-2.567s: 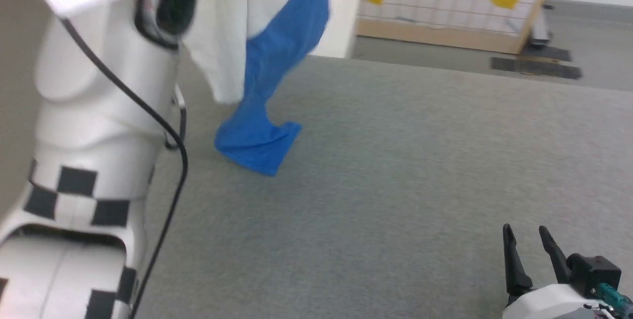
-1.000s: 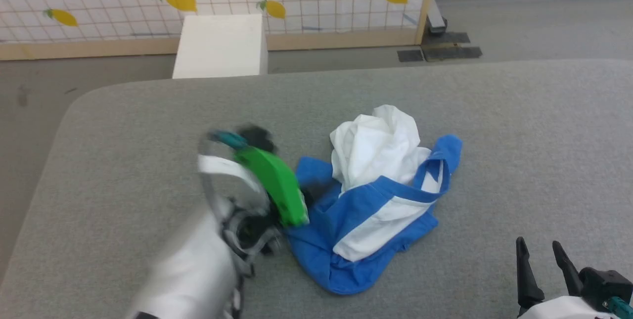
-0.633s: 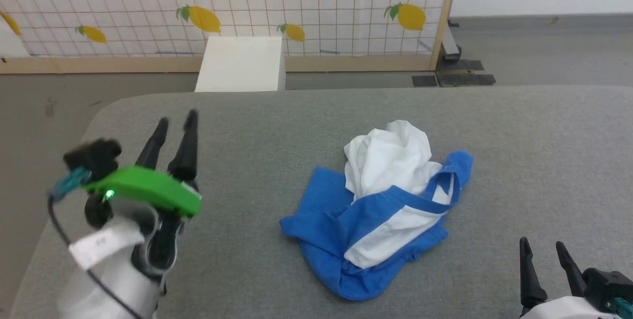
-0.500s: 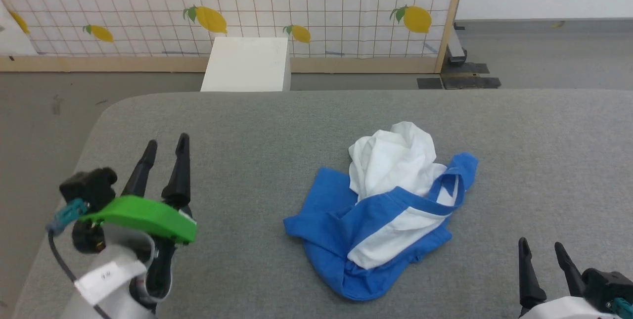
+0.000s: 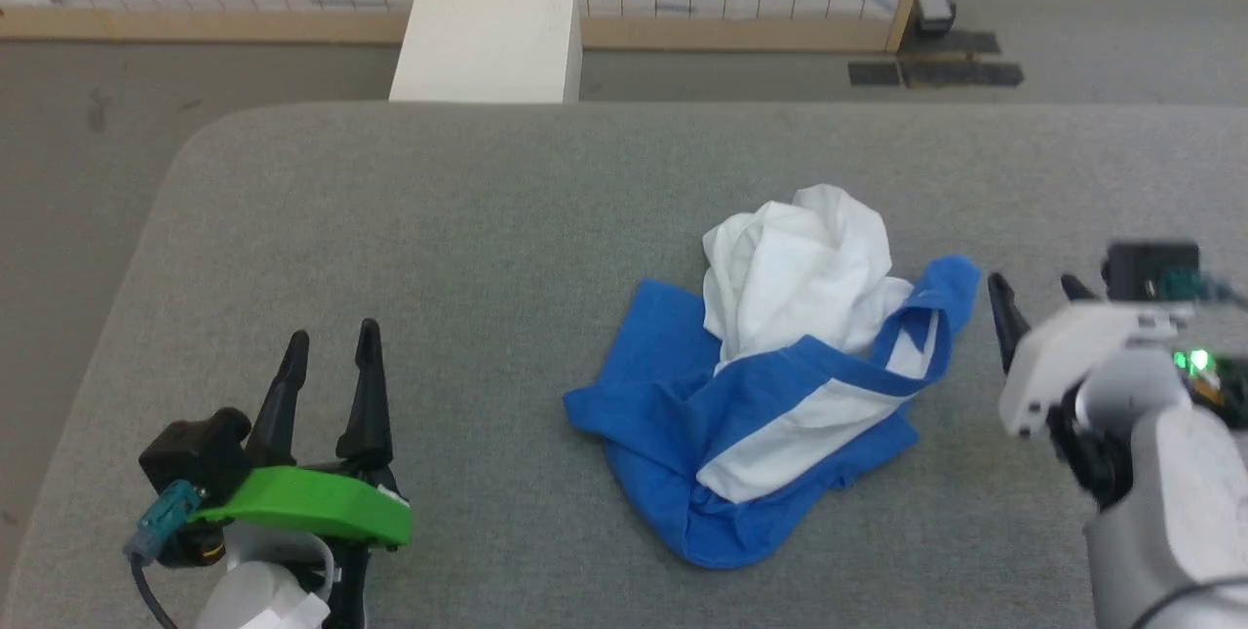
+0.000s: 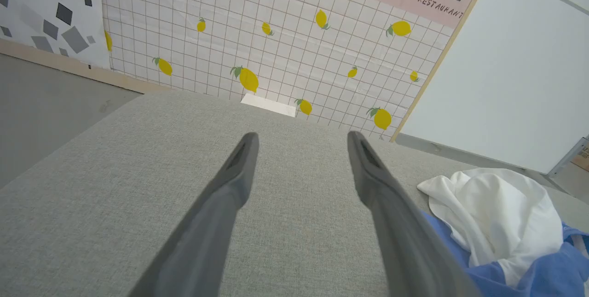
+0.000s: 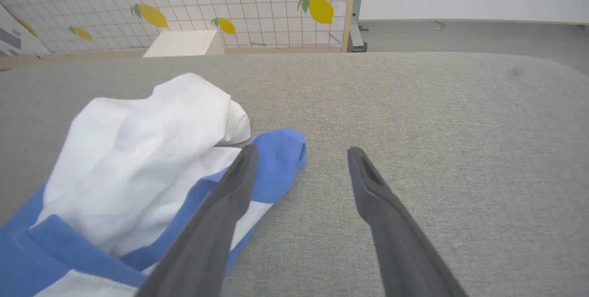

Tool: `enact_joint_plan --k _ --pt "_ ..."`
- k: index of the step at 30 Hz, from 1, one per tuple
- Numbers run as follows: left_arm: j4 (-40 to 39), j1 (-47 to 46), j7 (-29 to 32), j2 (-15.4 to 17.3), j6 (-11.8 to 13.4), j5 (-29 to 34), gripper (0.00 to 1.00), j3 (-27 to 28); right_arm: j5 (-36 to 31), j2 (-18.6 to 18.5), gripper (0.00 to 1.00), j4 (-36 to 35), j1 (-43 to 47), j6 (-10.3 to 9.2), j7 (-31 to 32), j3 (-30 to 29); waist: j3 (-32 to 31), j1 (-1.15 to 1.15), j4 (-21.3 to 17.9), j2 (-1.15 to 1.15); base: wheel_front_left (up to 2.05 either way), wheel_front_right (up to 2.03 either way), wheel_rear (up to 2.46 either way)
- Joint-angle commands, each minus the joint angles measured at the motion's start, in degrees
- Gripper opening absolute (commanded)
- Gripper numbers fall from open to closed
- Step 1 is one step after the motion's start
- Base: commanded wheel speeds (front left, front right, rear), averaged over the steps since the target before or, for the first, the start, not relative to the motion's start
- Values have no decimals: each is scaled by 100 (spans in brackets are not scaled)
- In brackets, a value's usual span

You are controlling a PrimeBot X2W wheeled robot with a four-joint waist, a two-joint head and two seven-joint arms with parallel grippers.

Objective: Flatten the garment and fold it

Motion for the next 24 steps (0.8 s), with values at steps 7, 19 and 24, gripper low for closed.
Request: enact_joint_plan --k 7,19,24 --pt "-5 -381 -25 -185 -287 220 100 84 -752 -144 100 600 -933 -9 1620 -92 923 0 495 0 0 0 0" --pt "274 -532 -26 -319 -504 385 100 159 -324 -160 0 1046 -1047 -9 1556 526 1028 0 591 0 0 0 0" --pt "401 -467 -26 -397 -544 443 100 109 55 -330 0 653 -873 -9 930 307 718 0 484 0 0 0 0"
